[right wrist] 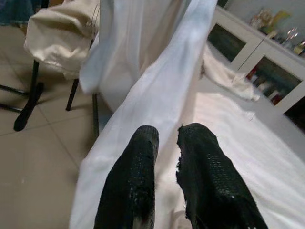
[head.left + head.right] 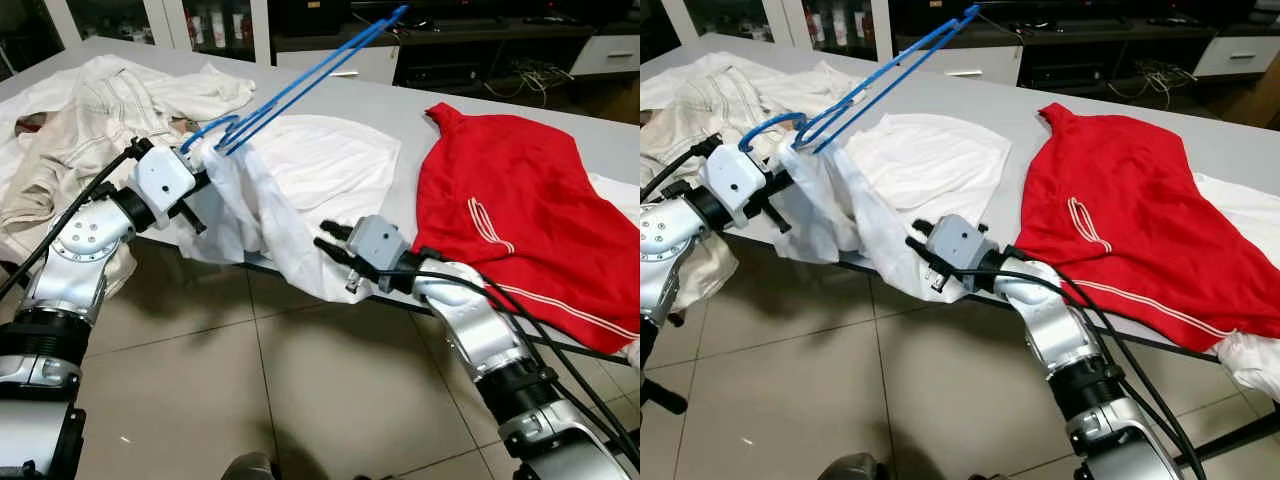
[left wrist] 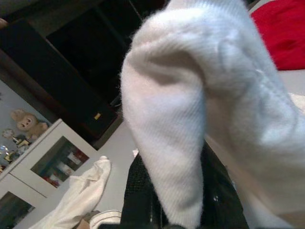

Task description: Hang hanger

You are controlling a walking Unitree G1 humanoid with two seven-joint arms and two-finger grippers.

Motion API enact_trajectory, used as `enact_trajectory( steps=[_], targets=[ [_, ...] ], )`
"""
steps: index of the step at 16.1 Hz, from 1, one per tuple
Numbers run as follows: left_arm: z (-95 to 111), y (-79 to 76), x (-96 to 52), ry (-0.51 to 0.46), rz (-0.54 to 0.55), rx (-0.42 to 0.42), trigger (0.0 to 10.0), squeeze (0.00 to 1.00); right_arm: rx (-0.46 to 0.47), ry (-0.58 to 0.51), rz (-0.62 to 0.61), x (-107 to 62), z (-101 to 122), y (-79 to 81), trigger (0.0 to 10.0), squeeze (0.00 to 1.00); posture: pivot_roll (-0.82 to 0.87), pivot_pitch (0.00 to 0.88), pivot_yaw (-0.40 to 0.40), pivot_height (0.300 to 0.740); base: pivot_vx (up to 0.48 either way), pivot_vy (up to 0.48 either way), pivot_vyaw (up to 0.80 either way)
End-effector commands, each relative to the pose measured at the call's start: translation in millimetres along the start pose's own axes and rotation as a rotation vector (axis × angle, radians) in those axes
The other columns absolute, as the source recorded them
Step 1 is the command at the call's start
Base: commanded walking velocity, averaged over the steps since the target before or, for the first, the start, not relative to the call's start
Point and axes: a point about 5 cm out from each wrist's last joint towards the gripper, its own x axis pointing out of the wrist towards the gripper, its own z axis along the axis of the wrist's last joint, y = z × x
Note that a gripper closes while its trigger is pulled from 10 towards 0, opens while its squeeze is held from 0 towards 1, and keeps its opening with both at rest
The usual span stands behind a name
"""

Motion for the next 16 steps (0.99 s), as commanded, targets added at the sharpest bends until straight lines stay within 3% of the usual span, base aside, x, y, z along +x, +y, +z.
enact_trajectory(
  steps=[1, 2, 3, 5, 8, 9, 10, 12, 16],
  targets=[
    [4.5, 3.1, 0.2, -0.015, 0.000, 0.013, 0.0, 0.00, 0.041, -0.005, -0.002, 5.2, 3.5, -3.3, 10.0, 0.00, 0.13, 0.008, -0.033, 0.740, 0.000, 0.000, 0.00],
    [4.9, 2.4, 0.6, -0.017, -0.004, 0.016, 0.0, 0.00, 0.093, -0.025, -0.013, 7.1, 6.7, -6.1, 10.0, 0.93, 0.13, 0.009, -0.035, 0.740, 0.000, 0.000, 0.00],
    [4.9, 2.3, 0.6, -0.017, -0.005, 0.017, 0.0, 0.00, 0.111, -0.029, -0.017, 7.1, 7.0, -7.3, 10.0, 1.00, 0.13, 0.009, -0.035, 0.740, 0.000, 0.000, 0.00],
    [5.5, -0.1, 1.1, -0.017, -0.019, 0.028, 0.0, 0.00, 0.166, -0.030, -0.023, 6.3, 4.6, -10.5, 10.0, 1.00, 0.13, 0.009, -0.036, 0.740, 0.000, 0.000, 0.00],
    [6.7, -4.8, 2.8, -0.026, -0.029, 0.030, 0.0, 0.00, 0.337, -0.008, -0.035, 7.6, -2.9, -9.2, 10.0, 1.00, 0.13, 0.010, -0.039, 0.740, 0.000, 0.000, 0.00],
    [7.0, -5.4, 3.3, -0.028, -0.031, 0.030, 0.0, 0.00, 0.360, 0.005, -0.036, 8.7, -5.2, -7.4, 10.0, 0.85, 0.13, 0.010, -0.039, 0.740, 0.000, 0.000, 0.00],
    [7.9, -6.0, 4.3, -0.033, -0.033, 0.030, 0.0, 0.00, 0.391, 0.020, -0.031, 11.2, -8.1, -3.5, 10.0, 0.00, 0.12, 0.009, -0.040, 0.740, 0.000, 0.000, 0.00],
    [10.5, -5.8, 6.2, -0.043, -0.035, 0.032, 0.0, 0.00, 0.480, 0.011, -0.023, 18.6, -8.0, 4.4, 10.0, 0.00, 0.12, 0.007, -0.040, 0.740, 0.000, 0.000, 0.00],
    [11.9, -9.0, 7.6, -0.048, -0.047, 0.036, 0.0, 0.00, 0.556, 0.038, 0.011, 27.3, -9.6, 14.4, 10.0, 0.00, 0.13, 0.008, -0.040, 0.740, 0.000, 0.000, 0.00]
  ],
)
